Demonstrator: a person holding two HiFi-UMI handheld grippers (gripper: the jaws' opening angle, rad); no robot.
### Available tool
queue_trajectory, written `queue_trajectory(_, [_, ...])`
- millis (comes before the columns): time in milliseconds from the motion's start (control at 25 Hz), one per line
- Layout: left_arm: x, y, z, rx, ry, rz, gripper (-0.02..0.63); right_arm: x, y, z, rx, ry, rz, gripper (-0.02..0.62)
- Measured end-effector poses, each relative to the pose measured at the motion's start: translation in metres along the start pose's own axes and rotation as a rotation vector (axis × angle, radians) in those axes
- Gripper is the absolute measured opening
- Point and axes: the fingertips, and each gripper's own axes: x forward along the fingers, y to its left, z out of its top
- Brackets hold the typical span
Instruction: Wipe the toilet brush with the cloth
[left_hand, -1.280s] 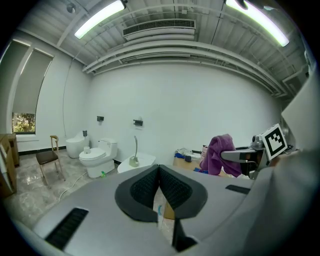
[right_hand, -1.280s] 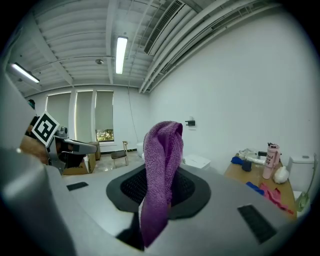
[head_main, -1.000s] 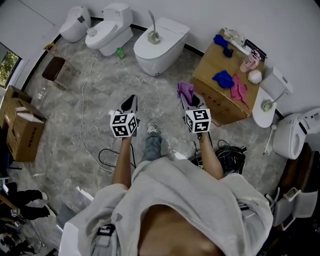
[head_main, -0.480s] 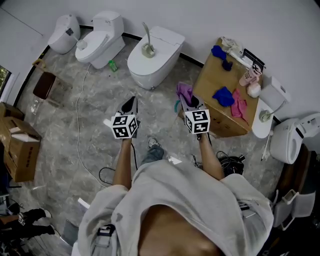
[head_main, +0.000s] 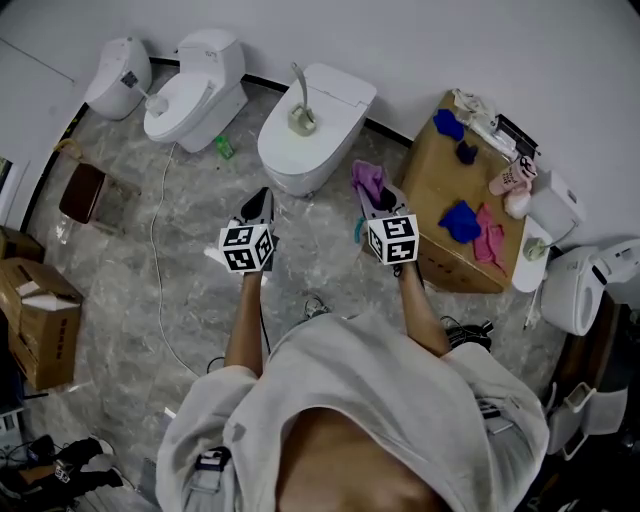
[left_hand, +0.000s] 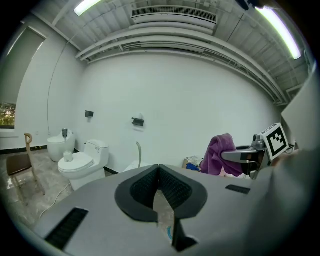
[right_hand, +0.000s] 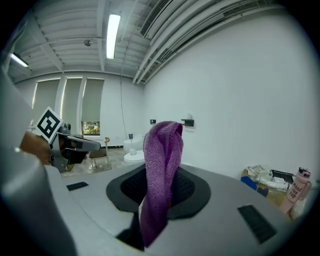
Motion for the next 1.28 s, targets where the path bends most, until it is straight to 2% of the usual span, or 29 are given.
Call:
queue_trajectory(520, [0.056, 0.042, 0.009, -0.008, 0.029, -0.021, 0.02, 0.062, -0.012, -0.001, 0.022, 0.038, -0.021, 0.101])
queue_trajectory(840, [0.116, 0.066, 0.023, -0.006, 0.044, -0.01, 0.02, 0.125, -0.04, 0.002, 0.035, 0.05, 0.001, 0.101])
queue_trajectory(1280, [0.231, 0.11, 0.085, 0.011, 0.05, 0.009, 0.02, 0.242, -0.096, 0.043, 0.06, 0.039, 0.039, 0.101])
